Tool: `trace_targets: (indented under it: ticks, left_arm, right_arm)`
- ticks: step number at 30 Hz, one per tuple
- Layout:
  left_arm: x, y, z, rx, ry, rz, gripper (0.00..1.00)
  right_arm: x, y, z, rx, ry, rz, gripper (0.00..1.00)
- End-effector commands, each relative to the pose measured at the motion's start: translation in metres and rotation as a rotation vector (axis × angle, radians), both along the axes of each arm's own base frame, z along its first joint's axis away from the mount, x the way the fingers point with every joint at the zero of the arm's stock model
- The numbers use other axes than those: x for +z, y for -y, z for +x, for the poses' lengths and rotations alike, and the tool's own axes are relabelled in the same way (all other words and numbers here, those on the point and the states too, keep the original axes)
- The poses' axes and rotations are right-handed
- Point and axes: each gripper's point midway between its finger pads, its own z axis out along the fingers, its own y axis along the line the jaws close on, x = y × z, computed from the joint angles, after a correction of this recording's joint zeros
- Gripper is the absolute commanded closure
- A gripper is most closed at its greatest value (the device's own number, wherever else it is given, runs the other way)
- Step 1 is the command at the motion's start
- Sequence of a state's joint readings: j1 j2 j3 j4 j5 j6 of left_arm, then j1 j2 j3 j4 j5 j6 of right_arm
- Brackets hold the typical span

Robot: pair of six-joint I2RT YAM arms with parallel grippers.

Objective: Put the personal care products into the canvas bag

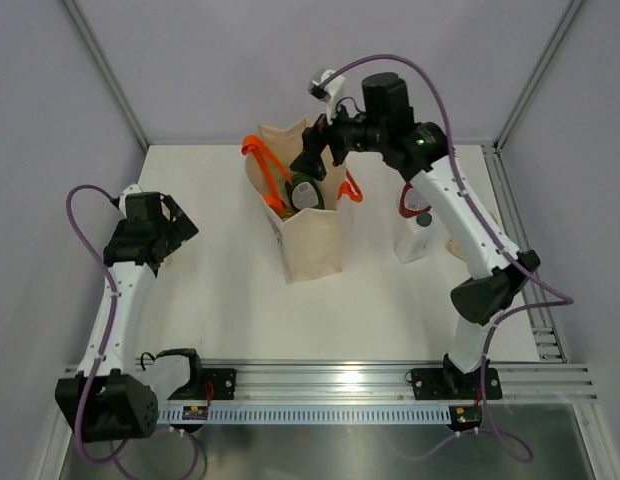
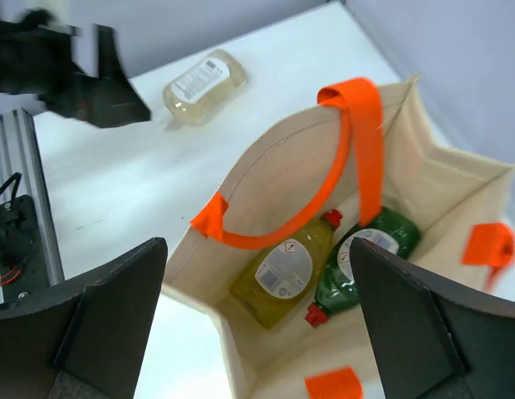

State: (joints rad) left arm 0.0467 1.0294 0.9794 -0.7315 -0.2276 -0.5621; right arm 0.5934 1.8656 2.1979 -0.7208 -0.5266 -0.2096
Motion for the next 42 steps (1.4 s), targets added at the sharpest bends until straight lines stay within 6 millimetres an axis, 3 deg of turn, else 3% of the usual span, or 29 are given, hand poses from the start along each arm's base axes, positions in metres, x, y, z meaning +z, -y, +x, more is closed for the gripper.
trace_targets:
  ticks: [1,2,3,4,5,6,7,8,9,10,11,12,13,14,17,18,24,28,31,32,35,37,40,42]
  left_arm:
    - [0.007,-0.025,0.038,-0.039,0.033,0.083,0.01]
    - [0.004,-0.034,0.047,-0.044,0.029,0.127,0.01]
    - [-0.001,-0.043,0.052,-0.033,0.010,0.143,0.01]
    - [-0.021,-0.049,0.059,-0.030,-0.052,0.145,0.01]
    - [-0.029,-0.052,0.066,-0.040,-0.075,0.143,0.01]
    - [-0.036,-0.058,0.071,-0.034,-0.100,0.141,0.01]
    - [-0.031,-0.063,0.083,-0.032,-0.098,0.156,0.01]
    - [-0.052,-0.070,0.089,-0.025,-0.174,0.169,0.01]
    - [-0.056,-0.075,0.095,-0.019,-0.196,0.183,0.01]
    - [-0.048,-0.080,0.109,-0.014,-0.185,0.206,0.01]
    - [-0.066,-0.086,0.113,-0.006,-0.252,0.220,0.01]
    - [-0.070,-0.090,0.118,-0.004,-0.277,0.232,0.01]
    - [-0.059,-0.097,0.132,0.001,-0.268,0.260,0.01]
    - [-0.080,-0.105,0.130,0.014,-0.358,0.284,0.01]
    - [-0.089,-0.116,0.139,-0.001,-0.452,0.335,0.01]
    - [-0.112,-0.119,0.137,-0.011,-0.530,0.332,0.01]
    - [-0.170,-0.116,0.106,-0.064,-0.755,0.315,0.01]
    - [-0.178,-0.119,0.098,-0.098,-0.813,0.337,0.07]
    - [-0.177,-0.114,0.095,-0.127,-0.815,0.299,0.32]
    - [-0.174,-0.103,0.099,-0.164,-0.773,0.239,0.52]
    - [-0.170,-0.067,0.105,-0.238,-0.694,0.057,0.77]
    - [-0.173,-0.042,0.104,-0.275,-0.637,-0.061,0.83]
    - [-0.162,0.020,0.108,-0.395,-0.473,-0.365,0.95]
    - [-0.153,0.040,0.108,-0.421,-0.411,-0.461,0.98]
  right_arm:
    - [0.047,0.046,-0.039,0.098,0.089,0.068,0.00]
    - [0.060,0.062,-0.051,0.081,0.089,0.103,0.00]
    - [0.061,0.080,-0.048,0.072,0.082,0.132,0.00]
    - [0.029,0.089,-0.046,0.056,-0.001,0.118,0.00]
    - [0.035,0.102,-0.059,0.045,0.021,0.132,0.01]
    - [0.026,0.116,-0.058,0.019,0.020,0.129,0.00]
    - [-0.008,0.122,-0.061,0.006,-0.049,0.100,0.01]
    - [-0.010,0.129,-0.072,0.005,-0.028,0.092,0.00]
    - [-0.021,0.137,-0.075,-0.005,-0.054,0.087,0.01]
    - [-0.047,0.141,-0.082,-0.006,-0.117,0.076,0.00]
    - [-0.049,0.145,-0.090,-0.005,-0.118,0.084,0.01]
    - [-0.056,0.146,-0.096,0.007,-0.137,0.092,0.00]
    - [-0.075,0.152,-0.099,-0.005,-0.182,0.091,0.01]
    - [-0.075,0.154,-0.106,0.006,-0.181,0.104,0.00]
    - [-0.085,0.164,-0.110,-0.002,-0.213,0.119,0.00]
    - [-0.087,0.167,-0.110,-0.006,-0.227,0.126,0.00]
    - [-0.083,0.187,-0.102,-0.023,-0.312,0.228,0.01]
    - [-0.085,0.188,-0.104,-0.014,-0.332,0.247,0.00]
    - [-0.084,0.200,-0.102,-0.054,-0.334,0.266,0.00]
    - [-0.082,0.202,-0.101,-0.057,-0.319,0.272,0.01]
    - [-0.078,0.209,-0.103,-0.082,-0.314,0.289,0.00]
    - [-0.075,0.215,-0.104,-0.104,-0.300,0.292,0.01]
    - [-0.071,0.220,-0.107,-0.126,-0.279,0.293,0.00]
    - [-0.071,0.222,-0.109,-0.138,-0.273,0.292,0.01]
